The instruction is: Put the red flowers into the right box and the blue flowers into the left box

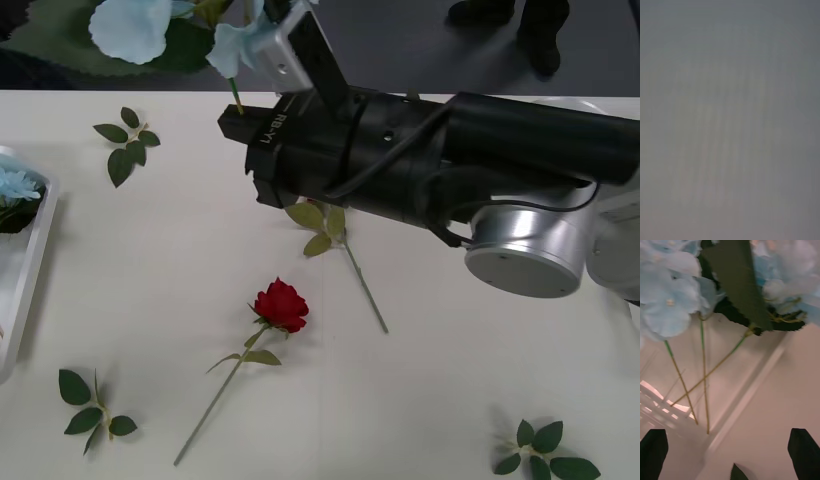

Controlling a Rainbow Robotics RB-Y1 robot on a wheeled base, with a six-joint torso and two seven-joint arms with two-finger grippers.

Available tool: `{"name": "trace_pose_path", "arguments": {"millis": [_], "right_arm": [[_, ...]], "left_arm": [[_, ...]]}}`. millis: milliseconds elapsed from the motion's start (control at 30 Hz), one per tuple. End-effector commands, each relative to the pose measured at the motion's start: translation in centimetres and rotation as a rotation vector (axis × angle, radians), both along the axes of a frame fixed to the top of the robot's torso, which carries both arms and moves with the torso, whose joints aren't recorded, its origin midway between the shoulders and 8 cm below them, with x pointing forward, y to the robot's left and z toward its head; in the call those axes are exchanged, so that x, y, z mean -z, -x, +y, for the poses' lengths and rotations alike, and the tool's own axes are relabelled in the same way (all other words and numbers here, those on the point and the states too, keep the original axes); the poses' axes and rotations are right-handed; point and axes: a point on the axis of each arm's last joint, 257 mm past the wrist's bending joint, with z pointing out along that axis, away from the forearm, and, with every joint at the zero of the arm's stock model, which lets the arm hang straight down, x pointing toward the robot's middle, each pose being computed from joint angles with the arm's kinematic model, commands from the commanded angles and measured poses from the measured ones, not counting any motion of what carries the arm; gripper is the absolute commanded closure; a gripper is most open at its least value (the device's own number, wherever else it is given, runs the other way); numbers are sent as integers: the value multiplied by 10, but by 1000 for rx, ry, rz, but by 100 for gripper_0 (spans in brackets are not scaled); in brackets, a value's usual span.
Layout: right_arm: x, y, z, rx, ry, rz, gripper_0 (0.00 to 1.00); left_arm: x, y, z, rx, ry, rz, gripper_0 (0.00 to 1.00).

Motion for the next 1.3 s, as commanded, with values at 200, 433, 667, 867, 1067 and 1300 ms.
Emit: {"name": "trace_pose_path", "arguments": {"millis": [200,433,667,867,1067,1300], "right_arm": [[-18,-10,55,-76,-1,-104,100],[-7,-3,78,-153,-34,-133,100],[4,21,86,-219,-60,-115,100],[9,32,89,-243,-61,-92,100],[12,36,90,-250,-59,-80,100],[12,36,90,-250,-59,-80,100]], "left_arm": [[-56,-8,-95,437,-80,-90,0],[-80,-5,-186,714,74,-292,0],[-84,5,-240,993,22,-444,0],[-92,13,-277,1229,-83,-557,0],[-102,20,-307,1393,-117,-699,0],[-109,13,-328,1490,-35,-881,0]]}}
